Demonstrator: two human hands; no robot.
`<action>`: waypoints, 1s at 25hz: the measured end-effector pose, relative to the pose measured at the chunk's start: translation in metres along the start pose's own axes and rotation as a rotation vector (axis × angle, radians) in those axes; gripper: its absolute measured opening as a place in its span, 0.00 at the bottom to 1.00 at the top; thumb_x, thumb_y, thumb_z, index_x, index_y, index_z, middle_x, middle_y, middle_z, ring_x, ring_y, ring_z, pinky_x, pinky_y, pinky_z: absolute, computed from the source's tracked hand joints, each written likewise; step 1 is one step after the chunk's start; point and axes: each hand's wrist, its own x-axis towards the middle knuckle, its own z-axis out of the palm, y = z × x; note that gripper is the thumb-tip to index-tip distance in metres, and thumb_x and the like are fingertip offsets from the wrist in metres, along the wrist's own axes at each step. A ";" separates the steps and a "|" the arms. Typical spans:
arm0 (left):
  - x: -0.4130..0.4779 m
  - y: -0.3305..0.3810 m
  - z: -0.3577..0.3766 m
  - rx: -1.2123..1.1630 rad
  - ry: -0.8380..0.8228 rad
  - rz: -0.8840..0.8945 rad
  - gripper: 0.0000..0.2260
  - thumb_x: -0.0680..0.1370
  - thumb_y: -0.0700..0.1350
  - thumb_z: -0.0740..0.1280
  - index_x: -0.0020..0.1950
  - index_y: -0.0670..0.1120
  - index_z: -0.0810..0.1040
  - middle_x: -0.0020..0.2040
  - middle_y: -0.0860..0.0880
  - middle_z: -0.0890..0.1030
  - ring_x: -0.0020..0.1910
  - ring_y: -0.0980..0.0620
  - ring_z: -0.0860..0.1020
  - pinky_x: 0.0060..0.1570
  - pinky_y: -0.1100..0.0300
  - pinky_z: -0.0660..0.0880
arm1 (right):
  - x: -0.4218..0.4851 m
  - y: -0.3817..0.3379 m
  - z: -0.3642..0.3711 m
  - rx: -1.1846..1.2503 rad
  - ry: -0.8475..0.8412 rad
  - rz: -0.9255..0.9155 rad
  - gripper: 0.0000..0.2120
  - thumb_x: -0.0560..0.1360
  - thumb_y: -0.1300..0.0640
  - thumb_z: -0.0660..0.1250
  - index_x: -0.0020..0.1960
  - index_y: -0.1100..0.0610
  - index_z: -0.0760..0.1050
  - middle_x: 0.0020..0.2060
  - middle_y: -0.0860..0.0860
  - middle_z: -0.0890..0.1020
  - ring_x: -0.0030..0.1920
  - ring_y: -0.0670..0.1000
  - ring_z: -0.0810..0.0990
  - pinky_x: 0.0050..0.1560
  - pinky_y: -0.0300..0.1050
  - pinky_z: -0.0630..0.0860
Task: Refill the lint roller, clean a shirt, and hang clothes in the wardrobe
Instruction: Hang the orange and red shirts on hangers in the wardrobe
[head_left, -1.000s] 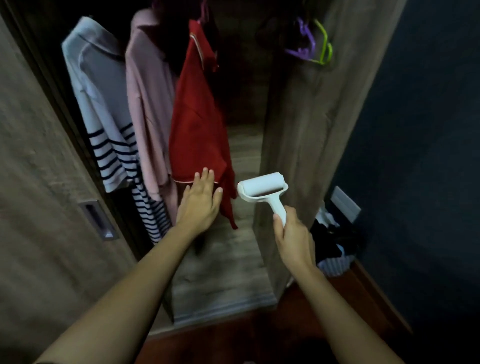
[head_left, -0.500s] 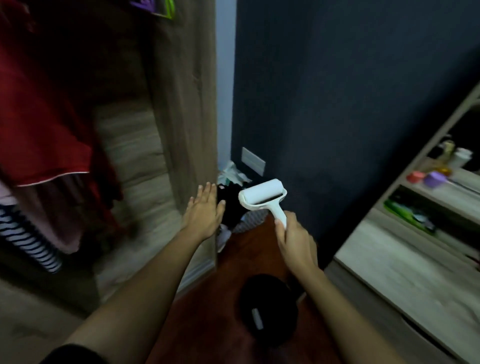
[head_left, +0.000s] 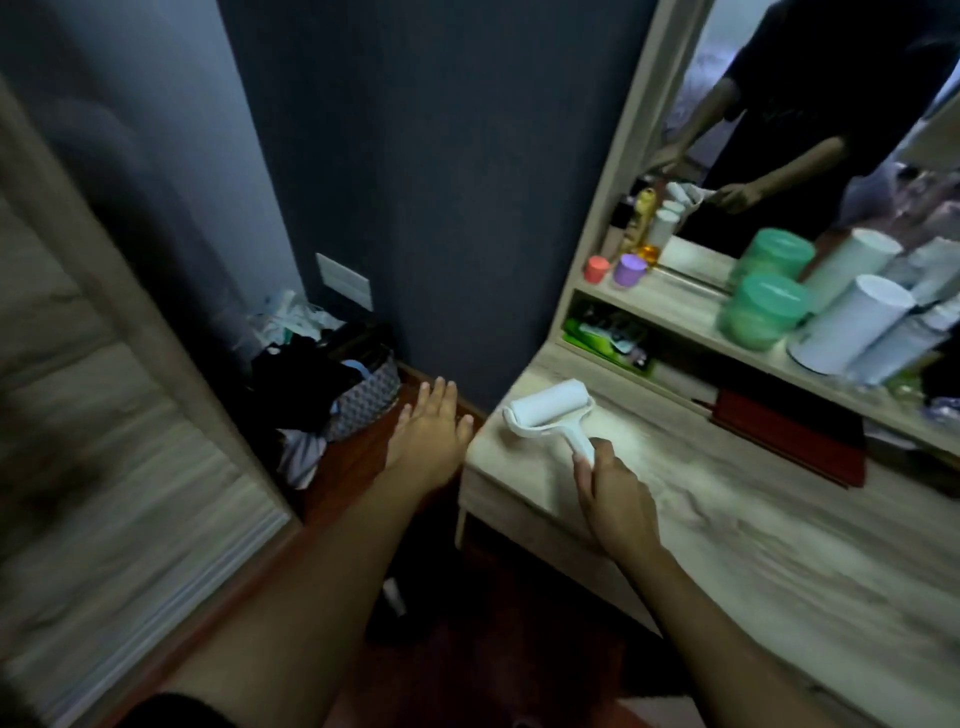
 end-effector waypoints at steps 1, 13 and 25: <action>0.005 0.020 0.016 0.008 -0.028 0.012 0.25 0.82 0.51 0.51 0.77 0.43 0.51 0.78 0.46 0.50 0.77 0.48 0.48 0.74 0.50 0.49 | 0.006 0.024 -0.001 0.000 -0.005 0.021 0.12 0.80 0.48 0.51 0.56 0.54 0.65 0.45 0.56 0.81 0.42 0.62 0.78 0.36 0.47 0.66; 0.050 0.131 0.148 0.152 -0.259 0.043 0.26 0.82 0.51 0.48 0.77 0.42 0.46 0.78 0.43 0.47 0.77 0.46 0.46 0.73 0.51 0.50 | 0.076 0.171 0.022 0.197 -0.144 0.156 0.12 0.80 0.51 0.53 0.54 0.59 0.69 0.48 0.55 0.78 0.49 0.59 0.78 0.43 0.46 0.68; 0.074 0.139 0.183 0.171 -0.228 0.007 0.27 0.82 0.52 0.49 0.77 0.42 0.47 0.78 0.44 0.47 0.77 0.46 0.46 0.74 0.50 0.51 | 0.093 0.184 0.043 0.054 -0.024 0.100 0.15 0.79 0.51 0.57 0.55 0.62 0.71 0.50 0.60 0.75 0.50 0.58 0.73 0.47 0.48 0.68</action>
